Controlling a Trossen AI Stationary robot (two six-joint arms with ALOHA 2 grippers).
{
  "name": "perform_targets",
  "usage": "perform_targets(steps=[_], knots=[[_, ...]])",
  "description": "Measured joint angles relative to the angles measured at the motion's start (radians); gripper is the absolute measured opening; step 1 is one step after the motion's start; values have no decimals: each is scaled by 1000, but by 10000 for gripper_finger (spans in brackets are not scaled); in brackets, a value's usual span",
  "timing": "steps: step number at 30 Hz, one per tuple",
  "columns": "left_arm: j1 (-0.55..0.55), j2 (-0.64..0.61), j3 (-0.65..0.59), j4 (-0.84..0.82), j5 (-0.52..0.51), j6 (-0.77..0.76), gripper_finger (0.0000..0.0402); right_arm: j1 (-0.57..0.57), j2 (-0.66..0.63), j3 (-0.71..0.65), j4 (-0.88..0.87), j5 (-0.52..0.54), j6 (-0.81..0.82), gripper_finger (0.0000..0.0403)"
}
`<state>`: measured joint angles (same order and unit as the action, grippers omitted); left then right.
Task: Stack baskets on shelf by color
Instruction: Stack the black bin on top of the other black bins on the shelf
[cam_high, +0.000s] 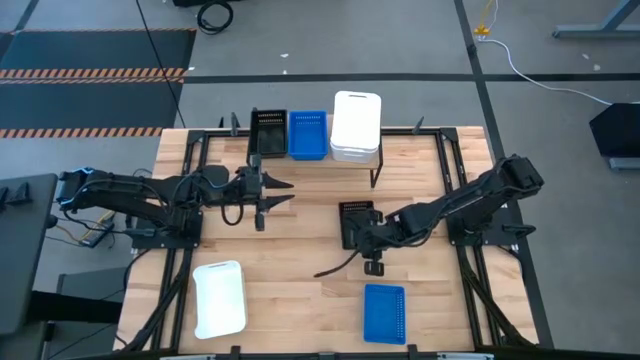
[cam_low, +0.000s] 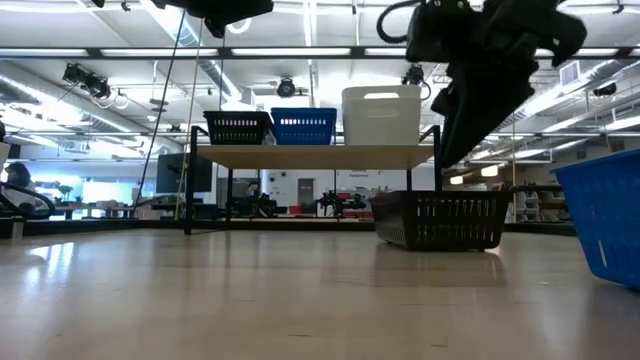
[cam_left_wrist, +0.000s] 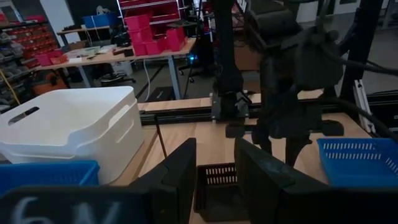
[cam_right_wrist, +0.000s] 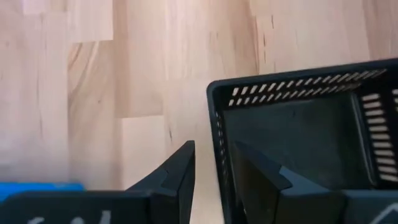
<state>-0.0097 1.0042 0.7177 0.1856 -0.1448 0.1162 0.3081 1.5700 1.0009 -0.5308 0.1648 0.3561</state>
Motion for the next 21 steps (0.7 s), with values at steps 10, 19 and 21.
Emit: perform_targets(steps=[10,19,21], knots=[[-1,35,0,17,30,-79,117,36,0,109,-589,48,272,115],[-5,39,0,57,76,-87,117,-16,0,-61,-448,134,179,115],[-14,39,0,57,76,-86,117,-57,0,-98,-387,138,129,115]])
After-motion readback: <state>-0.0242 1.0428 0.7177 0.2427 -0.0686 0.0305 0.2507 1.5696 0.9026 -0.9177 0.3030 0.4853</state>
